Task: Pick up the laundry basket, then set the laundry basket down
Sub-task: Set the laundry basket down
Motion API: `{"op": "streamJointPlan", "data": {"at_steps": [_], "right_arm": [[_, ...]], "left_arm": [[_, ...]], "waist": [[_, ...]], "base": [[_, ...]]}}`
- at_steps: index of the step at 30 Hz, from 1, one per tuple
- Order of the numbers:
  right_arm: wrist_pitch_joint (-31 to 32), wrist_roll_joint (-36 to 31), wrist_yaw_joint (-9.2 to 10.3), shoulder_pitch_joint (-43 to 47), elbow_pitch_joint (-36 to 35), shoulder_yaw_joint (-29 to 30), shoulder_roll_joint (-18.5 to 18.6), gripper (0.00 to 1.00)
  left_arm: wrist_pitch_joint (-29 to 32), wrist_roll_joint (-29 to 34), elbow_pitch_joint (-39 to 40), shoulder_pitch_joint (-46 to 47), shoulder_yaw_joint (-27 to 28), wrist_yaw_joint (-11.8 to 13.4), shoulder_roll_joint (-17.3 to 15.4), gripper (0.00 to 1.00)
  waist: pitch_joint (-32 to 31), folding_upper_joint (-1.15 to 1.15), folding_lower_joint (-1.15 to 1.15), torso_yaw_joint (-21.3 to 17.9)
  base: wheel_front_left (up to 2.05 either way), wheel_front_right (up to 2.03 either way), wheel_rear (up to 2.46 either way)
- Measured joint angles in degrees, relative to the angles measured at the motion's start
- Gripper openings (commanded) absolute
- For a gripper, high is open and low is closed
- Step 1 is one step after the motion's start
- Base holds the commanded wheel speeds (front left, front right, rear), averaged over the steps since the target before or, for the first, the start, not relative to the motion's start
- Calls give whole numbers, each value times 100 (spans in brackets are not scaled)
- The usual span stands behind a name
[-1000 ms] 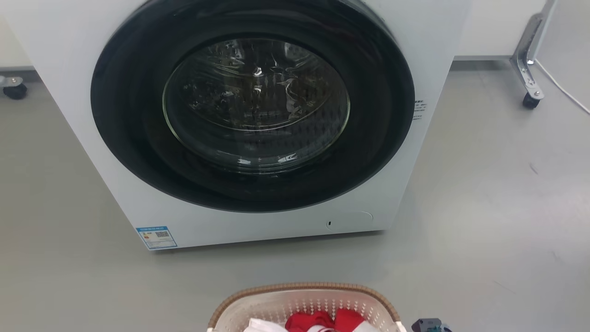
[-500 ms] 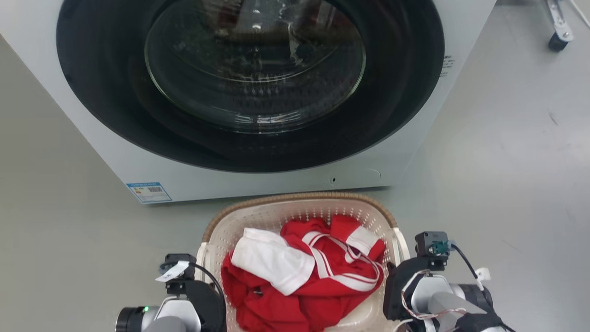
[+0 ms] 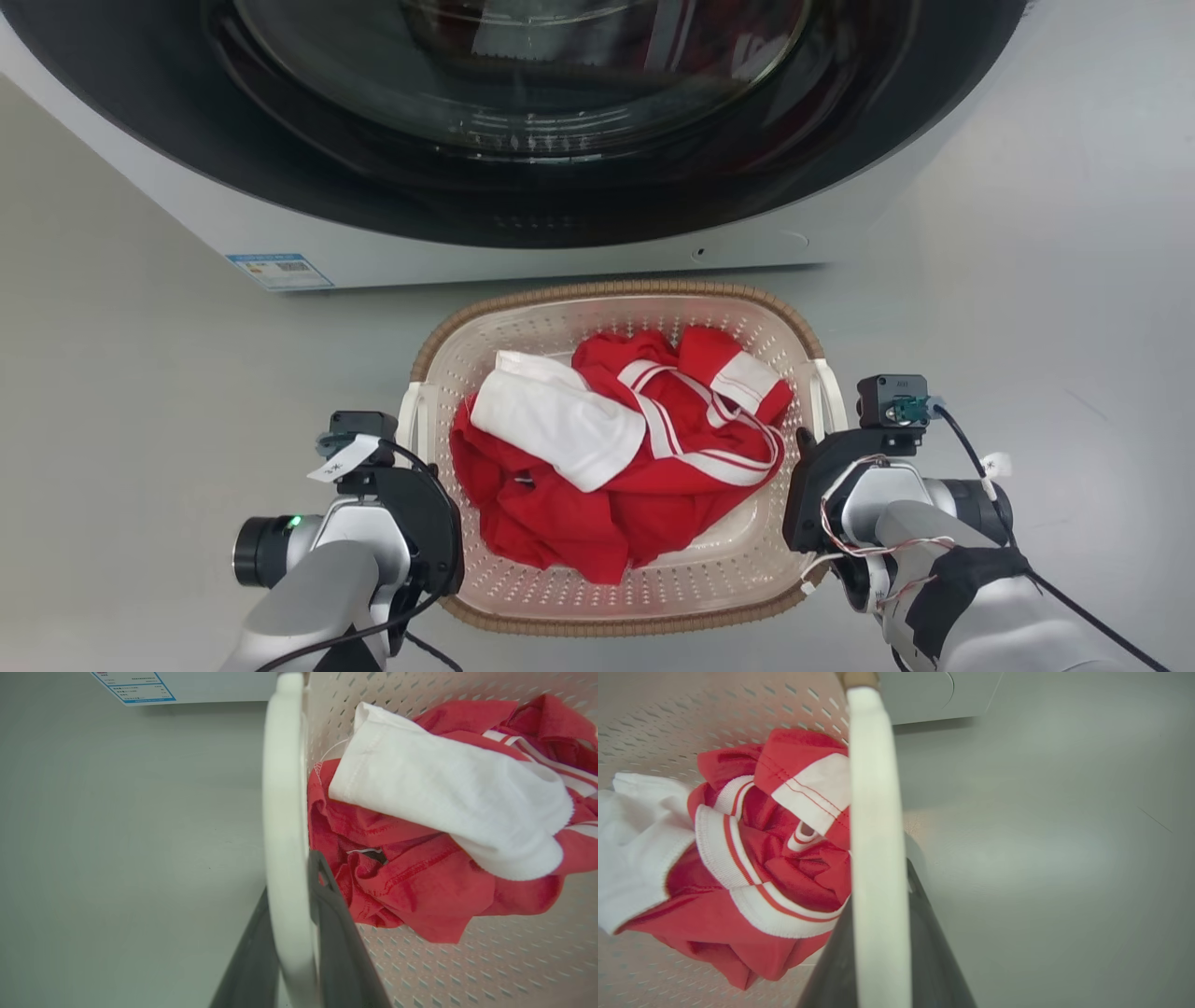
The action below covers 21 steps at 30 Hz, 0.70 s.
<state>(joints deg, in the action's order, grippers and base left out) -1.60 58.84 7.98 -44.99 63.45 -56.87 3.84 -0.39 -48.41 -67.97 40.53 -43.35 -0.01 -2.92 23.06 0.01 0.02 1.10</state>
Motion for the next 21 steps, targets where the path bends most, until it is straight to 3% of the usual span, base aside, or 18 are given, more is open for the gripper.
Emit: {"op": "streamJointPlan", "data": {"at_steps": [21], "right_arm": [[-276,-192,-1,-1215,283,23,88,0]], "left_arm": [[-82,136,152,1161,7,47,-5,0]], "waist": [[1798,0,0,234]], "base": [[0,0,0]]}}
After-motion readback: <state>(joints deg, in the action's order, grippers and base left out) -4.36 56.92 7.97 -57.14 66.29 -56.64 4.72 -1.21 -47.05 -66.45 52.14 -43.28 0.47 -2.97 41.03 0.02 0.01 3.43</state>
